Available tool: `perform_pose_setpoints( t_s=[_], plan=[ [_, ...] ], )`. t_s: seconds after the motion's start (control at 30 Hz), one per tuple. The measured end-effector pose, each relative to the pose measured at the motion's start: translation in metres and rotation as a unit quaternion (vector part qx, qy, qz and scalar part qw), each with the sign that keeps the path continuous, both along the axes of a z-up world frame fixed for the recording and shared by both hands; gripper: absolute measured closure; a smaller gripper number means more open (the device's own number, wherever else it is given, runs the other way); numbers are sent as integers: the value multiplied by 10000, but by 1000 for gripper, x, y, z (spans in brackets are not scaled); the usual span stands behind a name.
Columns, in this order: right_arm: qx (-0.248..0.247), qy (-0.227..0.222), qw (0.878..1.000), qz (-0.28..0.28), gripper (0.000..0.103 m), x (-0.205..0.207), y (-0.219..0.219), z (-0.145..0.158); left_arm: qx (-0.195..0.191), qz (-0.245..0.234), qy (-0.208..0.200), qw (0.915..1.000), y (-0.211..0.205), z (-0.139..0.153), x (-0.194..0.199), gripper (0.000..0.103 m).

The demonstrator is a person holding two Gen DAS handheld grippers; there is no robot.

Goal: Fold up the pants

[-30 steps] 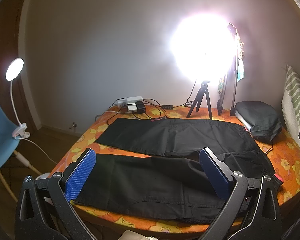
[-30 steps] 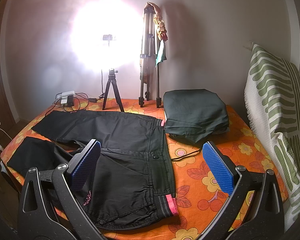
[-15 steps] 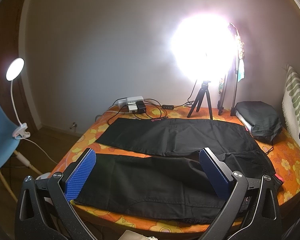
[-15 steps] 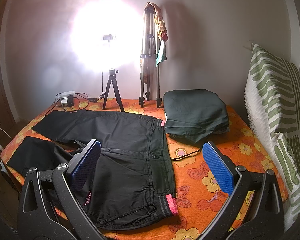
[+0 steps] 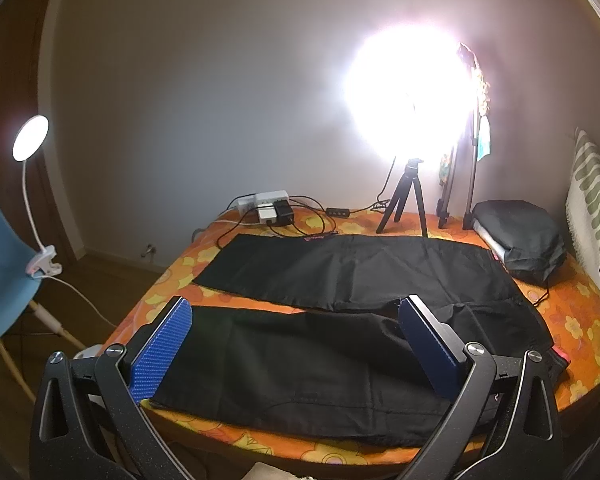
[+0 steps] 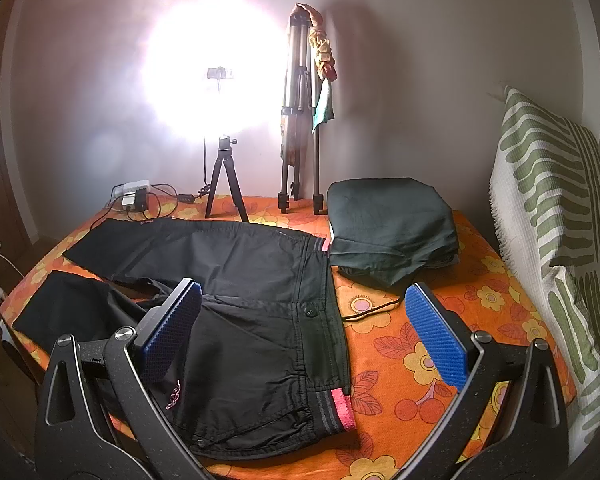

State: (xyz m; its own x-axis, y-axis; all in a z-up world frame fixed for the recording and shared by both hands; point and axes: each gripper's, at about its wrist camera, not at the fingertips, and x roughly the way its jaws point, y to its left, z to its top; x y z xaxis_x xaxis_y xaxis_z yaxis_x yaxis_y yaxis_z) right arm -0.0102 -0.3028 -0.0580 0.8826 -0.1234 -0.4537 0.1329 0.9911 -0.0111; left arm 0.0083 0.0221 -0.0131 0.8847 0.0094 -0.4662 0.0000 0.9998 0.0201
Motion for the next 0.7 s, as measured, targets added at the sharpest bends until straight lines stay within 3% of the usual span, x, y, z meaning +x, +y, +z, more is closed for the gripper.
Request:
perform_pose_setpoints(
  t_s=[0.33, 0.53, 0.7],
  plan=[
    [-60, 225, 9986, 474, 0, 2, -3, -15, 59, -39, 256, 9996, 5, -14, 6, 0],
    [-88, 557, 9937, 971, 1, 2, 1, -37, -174, 105, 512, 9985, 26, -27, 11, 1],
    [-181, 727, 9867, 1442, 7, 1, 13, -49, -452, 283, 773, 9956, 48, -40, 19, 11]
  ],
)
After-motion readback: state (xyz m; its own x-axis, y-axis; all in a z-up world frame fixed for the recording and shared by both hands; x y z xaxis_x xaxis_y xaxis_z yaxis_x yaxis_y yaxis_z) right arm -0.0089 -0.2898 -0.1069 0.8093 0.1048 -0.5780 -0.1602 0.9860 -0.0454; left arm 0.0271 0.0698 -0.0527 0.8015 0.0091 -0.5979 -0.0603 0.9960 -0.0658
